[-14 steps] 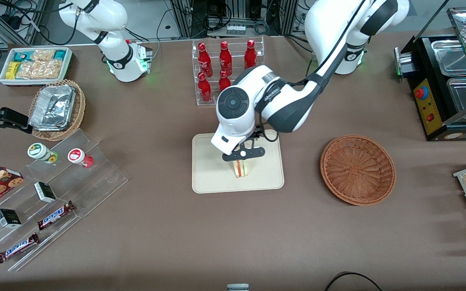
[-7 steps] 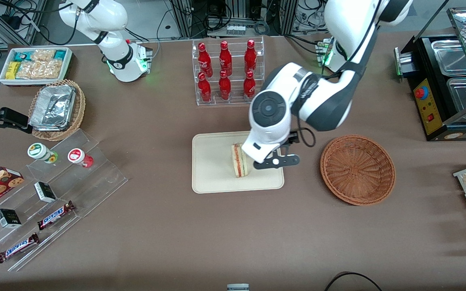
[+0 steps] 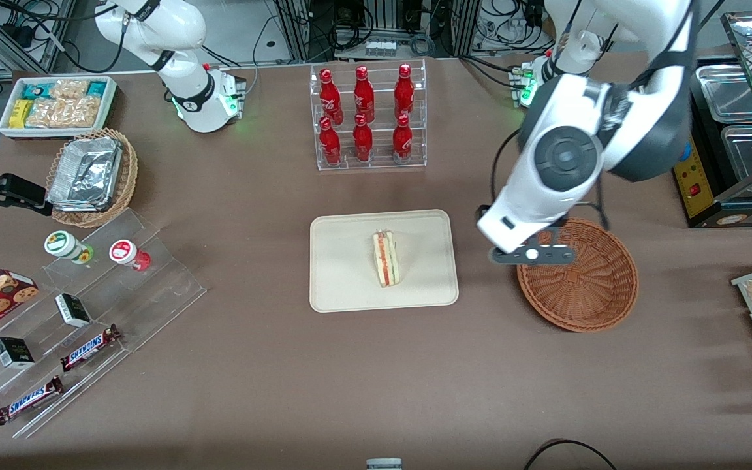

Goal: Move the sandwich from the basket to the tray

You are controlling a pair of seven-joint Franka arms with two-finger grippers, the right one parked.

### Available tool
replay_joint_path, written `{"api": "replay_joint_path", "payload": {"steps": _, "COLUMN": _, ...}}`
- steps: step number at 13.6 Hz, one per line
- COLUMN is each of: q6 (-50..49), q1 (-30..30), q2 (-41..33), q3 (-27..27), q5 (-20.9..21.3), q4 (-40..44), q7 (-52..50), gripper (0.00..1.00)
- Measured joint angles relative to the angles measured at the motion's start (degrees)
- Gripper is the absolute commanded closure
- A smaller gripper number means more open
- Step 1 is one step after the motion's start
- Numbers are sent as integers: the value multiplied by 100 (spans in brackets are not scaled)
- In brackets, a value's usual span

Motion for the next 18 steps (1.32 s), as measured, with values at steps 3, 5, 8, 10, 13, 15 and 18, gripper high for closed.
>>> {"api": "replay_joint_path", "payload": {"steps": 3, "q6": -20, "q1": 0, "q2": -220, "q3": 247, "q5": -5, "q4": -151, "q7": 79, "gripper": 0}}
{"api": "replay_joint_path", "payload": {"steps": 5, "q6": -73, "q1": 1, "q2": -341, "q3": 348, "q5": -9, "q4": -182, "q7": 87, "gripper": 0}}
{"api": "replay_joint_path", "payload": {"steps": 8, "q6": -110, "q1": 0, "q2": -521, "q3": 388, "q5": -25, "q4": -330, "q7": 102, "gripper": 0}}
{"api": "replay_joint_path", "payload": {"steps": 10, "q6": -117, "q1": 172, "q2": -620, "q3": 343, "q5": -53, "q4": -437, "q7": 157, "gripper": 0}}
{"api": "replay_joint_path", "payload": {"steps": 13, "q6": -285, "q1": 1166, "q2": -756, "q3": -253, "q5": -171, "q4": -475, "q7": 589, "gripper": 0}}
{"api": "replay_joint_path", "payload": {"steps": 15, "q6": -454, "q1": 1779, "q2": -907, "q3": -681, "q5": -178, "q4": -477, "q7": 774, "gripper": 0}}
{"api": "replay_joint_path", "payload": {"steps": 18, "q6": -727, "q1": 2619, "q2": -1108, "q3": -1343, "q5": -179, "q4": -481, "q7": 1007, "gripper": 0}}
